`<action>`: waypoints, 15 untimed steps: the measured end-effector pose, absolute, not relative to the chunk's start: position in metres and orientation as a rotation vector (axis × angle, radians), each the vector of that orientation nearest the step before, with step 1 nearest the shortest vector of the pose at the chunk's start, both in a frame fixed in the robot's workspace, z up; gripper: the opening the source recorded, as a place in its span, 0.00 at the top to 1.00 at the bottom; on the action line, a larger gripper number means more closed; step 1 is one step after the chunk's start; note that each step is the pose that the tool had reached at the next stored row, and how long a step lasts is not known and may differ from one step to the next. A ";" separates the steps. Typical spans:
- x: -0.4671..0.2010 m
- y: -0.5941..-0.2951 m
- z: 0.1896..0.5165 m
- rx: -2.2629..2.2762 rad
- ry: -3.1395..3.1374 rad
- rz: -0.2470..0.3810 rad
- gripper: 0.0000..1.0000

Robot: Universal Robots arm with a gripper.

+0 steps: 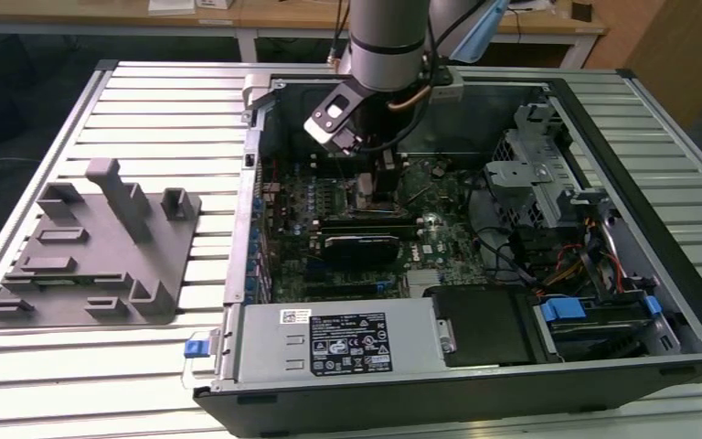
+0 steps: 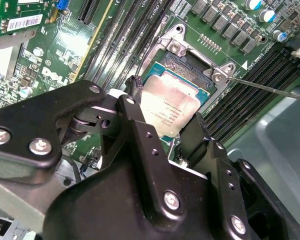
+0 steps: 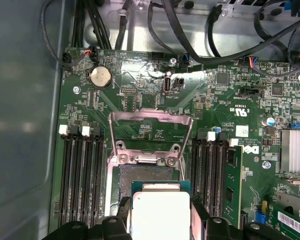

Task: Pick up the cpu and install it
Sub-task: 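Place the cpu into insertion slot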

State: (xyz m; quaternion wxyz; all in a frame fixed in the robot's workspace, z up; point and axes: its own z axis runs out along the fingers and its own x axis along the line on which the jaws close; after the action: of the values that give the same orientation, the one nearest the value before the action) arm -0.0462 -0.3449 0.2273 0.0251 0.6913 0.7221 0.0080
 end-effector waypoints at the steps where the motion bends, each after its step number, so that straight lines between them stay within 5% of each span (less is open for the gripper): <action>1: -0.046 -0.345 0.227 2.138 2.233 0.025 0.45; 15: -0.046 -0.345 0.219 2.138 2.233 0.025 0.45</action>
State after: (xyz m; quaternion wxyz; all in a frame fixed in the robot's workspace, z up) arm -0.0461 -0.3449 0.2186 0.0251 0.6913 0.7221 0.0080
